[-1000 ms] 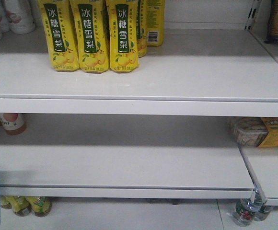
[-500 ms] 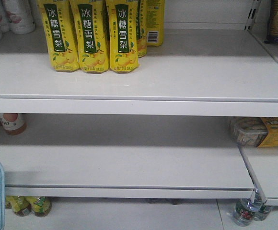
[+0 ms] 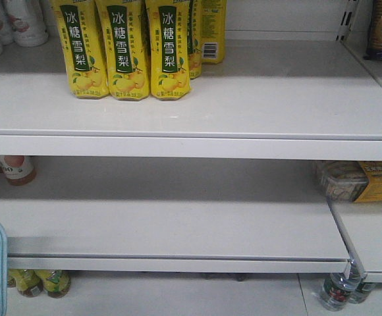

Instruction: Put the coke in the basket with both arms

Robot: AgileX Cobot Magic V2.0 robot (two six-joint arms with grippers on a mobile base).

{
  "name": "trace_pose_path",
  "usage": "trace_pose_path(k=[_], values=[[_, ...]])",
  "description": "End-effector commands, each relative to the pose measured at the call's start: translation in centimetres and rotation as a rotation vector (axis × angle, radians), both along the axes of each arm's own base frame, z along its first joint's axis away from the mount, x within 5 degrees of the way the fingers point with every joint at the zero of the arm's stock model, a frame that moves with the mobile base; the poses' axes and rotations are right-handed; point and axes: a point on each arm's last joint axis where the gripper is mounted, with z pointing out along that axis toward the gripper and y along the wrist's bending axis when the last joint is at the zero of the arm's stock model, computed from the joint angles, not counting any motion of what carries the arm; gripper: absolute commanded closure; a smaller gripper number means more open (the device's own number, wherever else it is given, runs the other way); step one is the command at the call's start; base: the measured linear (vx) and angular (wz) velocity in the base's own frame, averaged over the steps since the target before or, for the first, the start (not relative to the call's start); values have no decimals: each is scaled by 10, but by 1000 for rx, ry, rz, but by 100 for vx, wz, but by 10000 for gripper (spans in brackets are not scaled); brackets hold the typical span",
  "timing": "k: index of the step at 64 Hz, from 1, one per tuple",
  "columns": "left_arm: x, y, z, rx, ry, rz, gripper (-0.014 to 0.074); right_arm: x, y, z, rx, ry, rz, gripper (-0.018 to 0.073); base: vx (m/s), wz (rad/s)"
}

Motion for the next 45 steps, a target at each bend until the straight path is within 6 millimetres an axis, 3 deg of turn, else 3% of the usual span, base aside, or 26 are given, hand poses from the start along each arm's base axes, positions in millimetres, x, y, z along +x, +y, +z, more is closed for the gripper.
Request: trace_pose_path(k=[1, 45], values=[[-4, 0, 28, 62, -218, 3, 602, 0, -4, 13, -28, -60, -40, 569, 0, 0], [-4, 0, 28, 62, -218, 3, 602, 0, -4, 13, -27, -56, -36, 569, 0, 0]])
